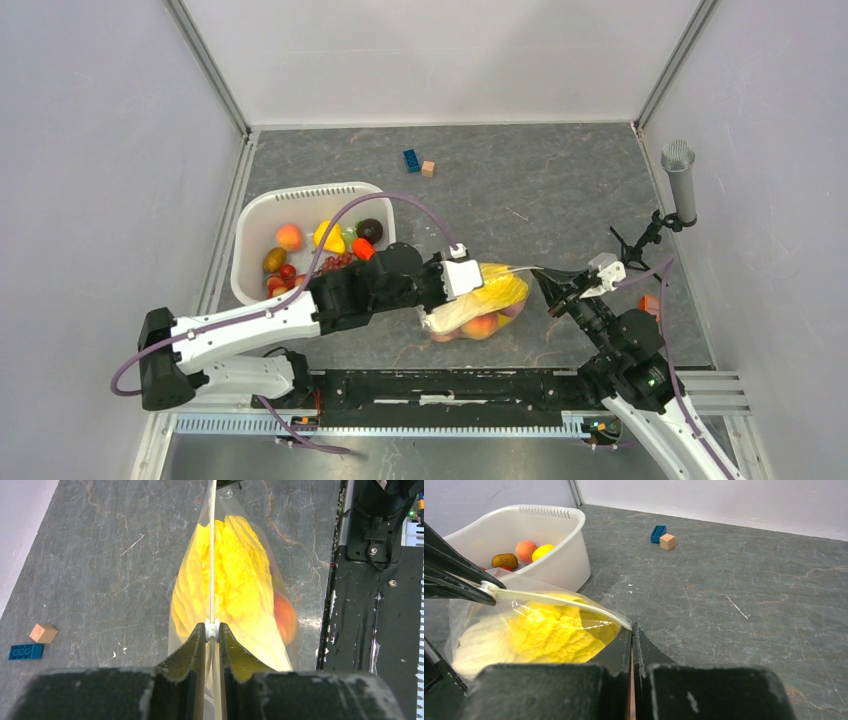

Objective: Place the food in the zip-top bag and seal the zipper
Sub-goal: Zip the zipper food storage bag at the center of the board.

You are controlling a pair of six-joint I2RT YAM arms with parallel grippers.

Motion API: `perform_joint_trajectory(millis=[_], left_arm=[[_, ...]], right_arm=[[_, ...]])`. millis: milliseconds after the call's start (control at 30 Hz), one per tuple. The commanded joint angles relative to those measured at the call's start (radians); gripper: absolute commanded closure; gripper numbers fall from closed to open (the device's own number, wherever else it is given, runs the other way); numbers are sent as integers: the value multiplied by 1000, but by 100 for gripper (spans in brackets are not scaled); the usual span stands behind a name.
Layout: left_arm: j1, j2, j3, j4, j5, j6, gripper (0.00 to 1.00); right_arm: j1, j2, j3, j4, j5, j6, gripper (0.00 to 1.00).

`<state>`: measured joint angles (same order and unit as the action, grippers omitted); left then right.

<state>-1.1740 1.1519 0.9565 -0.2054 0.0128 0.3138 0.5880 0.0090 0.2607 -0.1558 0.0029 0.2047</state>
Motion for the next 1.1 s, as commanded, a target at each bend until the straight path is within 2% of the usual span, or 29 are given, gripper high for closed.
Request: perform_joint_trajectory(millis=[0, 67, 167, 267, 333, 433, 533, 600, 667, 767, 867, 967, 1067], left_arm=[[0, -69, -16, -33, -35, -26, 84], [0, -64, -8, -31, -21, -34, 85], [0, -48, 10, -32, 0, -35, 86], [0, -37, 29, -47, 13, -33, 87], [0, -34, 35, -48, 25, -30, 87], [0, -24, 56, -47, 52, -29, 87], [0, -5, 88, -55, 82, -24, 88], [0, 9, 105, -72, 100, -16, 89], [0, 17, 109, -80, 115, -13, 89], [0, 24, 108, -75, 124, -9, 90], [0, 19, 111, -74, 133, -19, 89], [0, 10, 101, -59, 133, -22, 90], [0, 9, 100, -59, 130, -24, 90]], right_arm=[[-14, -80, 45, 48, 59, -28, 100], [-14, -45, 76, 57, -29, -41, 86], [-14, 31, 168, 12, -95, -84, 49], [-14, 100, 276, -35, -162, -154, 37], [-14, 161, 332, -49, -296, -196, 31], [-14, 307, 409, -114, -488, -250, 31], [-14, 431, 420, -147, -634, -295, 39], [-14, 451, 397, -113, -718, -346, 42], [-15, 464, 387, -93, -724, -405, 39], [-14, 539, 443, -174, -734, -500, 40], [-14, 596, 461, -206, -751, -553, 45], [-13, 622, 444, -177, -791, -564, 55], [-12, 641, 434, -163, -811, -566, 59]])
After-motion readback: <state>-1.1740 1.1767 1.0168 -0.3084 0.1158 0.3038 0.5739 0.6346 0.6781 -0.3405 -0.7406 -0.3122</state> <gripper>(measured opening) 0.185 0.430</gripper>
